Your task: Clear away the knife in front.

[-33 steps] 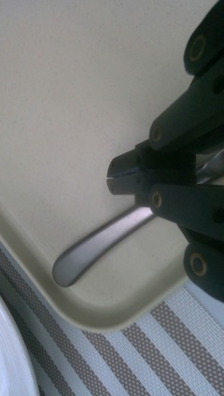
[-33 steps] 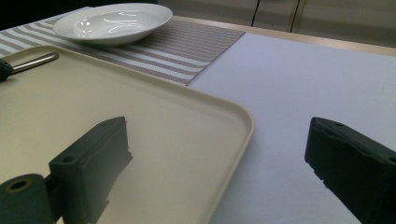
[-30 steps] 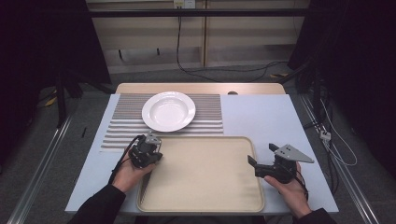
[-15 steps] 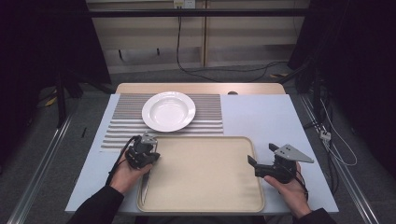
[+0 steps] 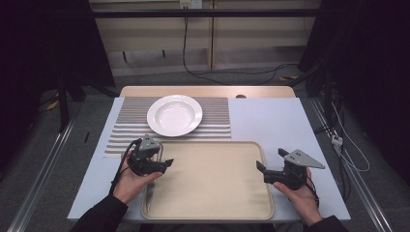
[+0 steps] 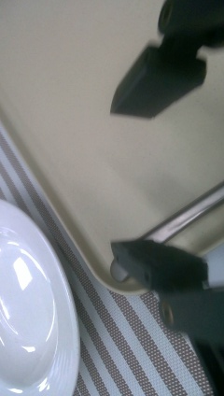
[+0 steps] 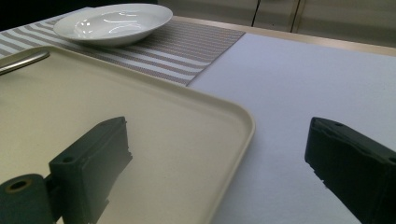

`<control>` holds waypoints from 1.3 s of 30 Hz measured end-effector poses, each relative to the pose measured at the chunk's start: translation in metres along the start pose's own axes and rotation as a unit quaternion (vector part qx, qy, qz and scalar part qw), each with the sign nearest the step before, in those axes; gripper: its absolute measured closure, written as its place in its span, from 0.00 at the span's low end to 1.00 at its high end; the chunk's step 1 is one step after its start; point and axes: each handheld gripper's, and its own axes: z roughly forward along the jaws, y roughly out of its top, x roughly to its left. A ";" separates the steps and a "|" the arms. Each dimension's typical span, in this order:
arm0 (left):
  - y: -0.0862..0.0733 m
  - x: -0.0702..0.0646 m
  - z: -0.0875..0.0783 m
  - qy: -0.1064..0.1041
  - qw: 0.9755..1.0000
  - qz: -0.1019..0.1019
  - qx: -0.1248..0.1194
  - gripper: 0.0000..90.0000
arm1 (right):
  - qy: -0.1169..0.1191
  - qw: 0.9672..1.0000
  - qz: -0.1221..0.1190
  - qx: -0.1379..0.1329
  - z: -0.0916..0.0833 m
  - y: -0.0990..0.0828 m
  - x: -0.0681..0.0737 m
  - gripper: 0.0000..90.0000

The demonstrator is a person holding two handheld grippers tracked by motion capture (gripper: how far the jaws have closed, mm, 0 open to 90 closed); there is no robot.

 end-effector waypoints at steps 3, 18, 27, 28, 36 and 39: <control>0.000 0.001 -0.003 -0.004 1.000 -0.012 -0.006 0.16 | 0.000 1.000 0.000 0.000 0.000 0.000 0.000 0.07; -0.010 -0.013 -0.036 0.020 0.998 -0.005 -0.061 0.06 | -0.001 1.000 0.000 0.000 0.000 0.000 0.000 0.07; -0.029 0.003 -0.047 0.054 0.995 -0.028 -0.074 0.06 | -0.002 1.000 0.001 0.000 0.000 0.000 0.000 0.07; -0.031 0.004 -0.048 0.055 0.995 -0.028 -0.074 0.06 | -0.002 1.000 0.002 0.000 0.000 0.000 0.000 0.07; -0.051 0.015 -0.052 0.078 0.993 -0.041 -0.082 0.06 | -0.005 1.000 0.001 -0.001 -0.001 0.000 0.000 0.07; -0.054 0.015 -0.050 0.089 0.991 -0.042 -0.085 0.06 | -0.005 1.000 0.000 -0.001 -0.001 0.000 0.000 0.07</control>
